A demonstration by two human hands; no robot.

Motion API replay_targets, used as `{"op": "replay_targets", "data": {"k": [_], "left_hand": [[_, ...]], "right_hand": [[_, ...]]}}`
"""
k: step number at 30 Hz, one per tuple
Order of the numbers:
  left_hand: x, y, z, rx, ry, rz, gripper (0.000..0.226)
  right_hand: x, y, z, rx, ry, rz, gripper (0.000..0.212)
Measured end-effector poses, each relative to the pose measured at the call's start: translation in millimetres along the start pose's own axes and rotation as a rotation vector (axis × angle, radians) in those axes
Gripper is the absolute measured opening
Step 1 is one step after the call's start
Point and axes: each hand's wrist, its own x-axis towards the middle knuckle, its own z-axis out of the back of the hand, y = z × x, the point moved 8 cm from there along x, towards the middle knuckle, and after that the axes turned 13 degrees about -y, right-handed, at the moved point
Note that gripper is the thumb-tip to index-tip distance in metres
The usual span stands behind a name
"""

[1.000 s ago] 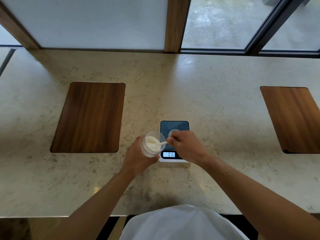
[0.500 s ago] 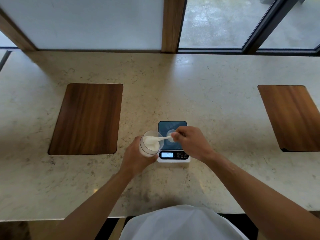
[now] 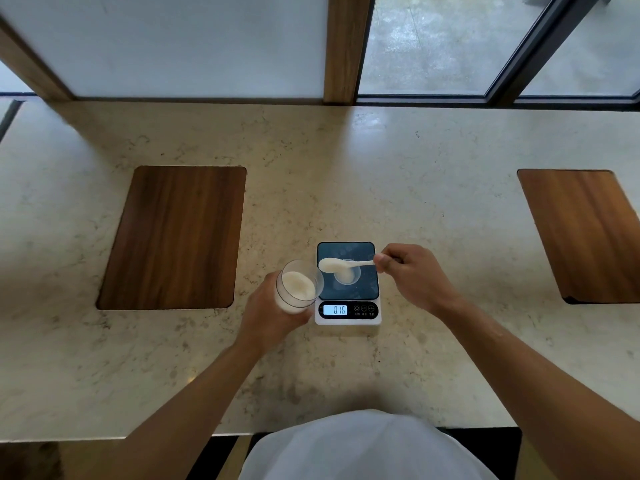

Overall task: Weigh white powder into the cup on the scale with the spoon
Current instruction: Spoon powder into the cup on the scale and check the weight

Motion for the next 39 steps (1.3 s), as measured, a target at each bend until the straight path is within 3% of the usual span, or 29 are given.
{"op": "replay_targets", "data": {"k": [19, 39], "left_hand": [[-2.6, 12.8, 8.2, 0.059, -0.014, 0.02, 0.081], [-1.7, 8.4, 4.1, 0.044, 0.002, 0.014, 0.079]], "right_hand": [[9.5, -67.7, -11.1, -0.096, -0.053, -0.14, 0.032], [20.1, -72.4, -25.2, -0.228, -0.056, -0.093, 0.03]]}}
